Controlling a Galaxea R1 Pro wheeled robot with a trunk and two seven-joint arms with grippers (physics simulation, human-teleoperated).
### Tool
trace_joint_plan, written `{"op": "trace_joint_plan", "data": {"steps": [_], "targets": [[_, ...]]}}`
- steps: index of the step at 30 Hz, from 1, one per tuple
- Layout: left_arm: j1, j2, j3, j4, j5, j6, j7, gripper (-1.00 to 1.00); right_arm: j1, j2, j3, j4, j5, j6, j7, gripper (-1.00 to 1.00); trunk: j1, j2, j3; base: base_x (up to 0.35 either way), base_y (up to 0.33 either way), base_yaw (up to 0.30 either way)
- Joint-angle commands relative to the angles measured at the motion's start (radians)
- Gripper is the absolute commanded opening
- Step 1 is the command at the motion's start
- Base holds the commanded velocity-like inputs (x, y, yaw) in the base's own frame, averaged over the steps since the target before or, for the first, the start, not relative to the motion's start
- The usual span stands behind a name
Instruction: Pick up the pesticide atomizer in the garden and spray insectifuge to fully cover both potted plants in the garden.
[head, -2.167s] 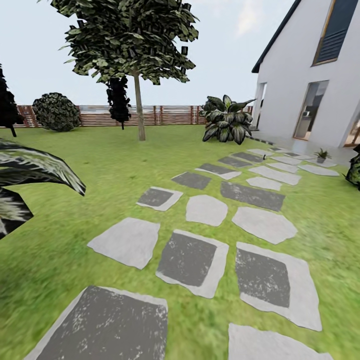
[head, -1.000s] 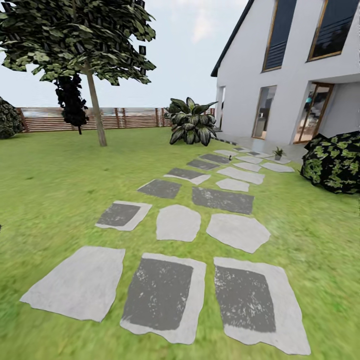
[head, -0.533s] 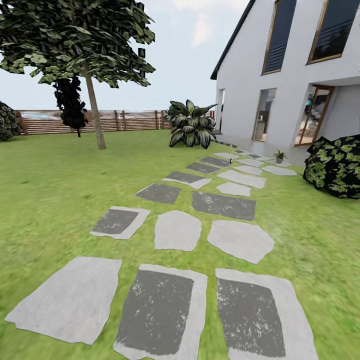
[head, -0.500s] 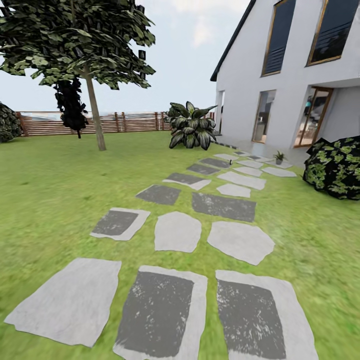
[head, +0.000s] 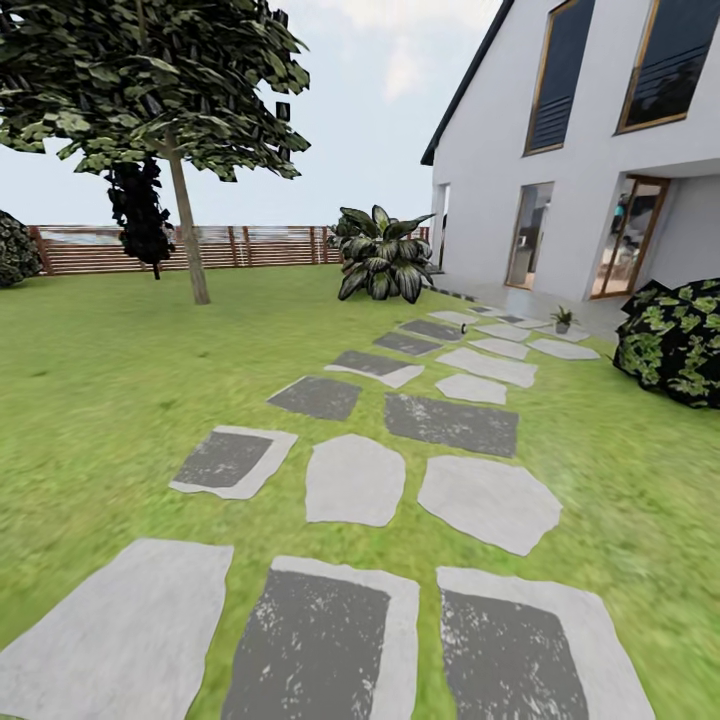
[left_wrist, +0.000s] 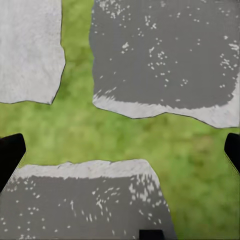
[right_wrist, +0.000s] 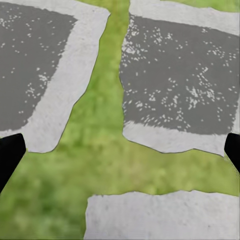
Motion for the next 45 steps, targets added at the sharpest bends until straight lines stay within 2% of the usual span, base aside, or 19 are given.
{"op": "trace_joint_plan", "data": {"steps": [1, 11, 35, 45], "targets": [[-0.001, 0.0, 0.0, 0.001, -0.005, -0.004, 0.0, 1.0, -0.001, 0.0, 0.0, 0.001, 0.0, -0.003, 0.0, 1.0, 0.001, 0.0, -0.001, 0.333, 0.0, 0.0], [-0.001, -0.002, 0.0, 0.001, -0.006, -0.004, 0.0, 1.0, -0.001, 0.0, 0.0, 0.001, 0.001, -0.003, -0.001, 1.0, 0.001, 0.0, -0.001, 0.106, 0.0, 0.0], [-0.001, 0.0, 0.001, 0.001, -0.003, -0.003, 0.001, 1.0, -0.001, -0.001, -0.002, -0.007, 0.0, -0.005, 0.001, 1.0, 0.093, -0.168, -0.077, 0.0, 0.0, 0.0], [-0.001, 0.0, 0.001, 0.001, -0.005, -0.003, 0.001, 1.0, -0.001, -0.001, -0.002, -0.007, 0.0, -0.005, 0.001, 1.0, 0.131, -0.238, -0.122, 0.0, 0.0, 0.0]]}}
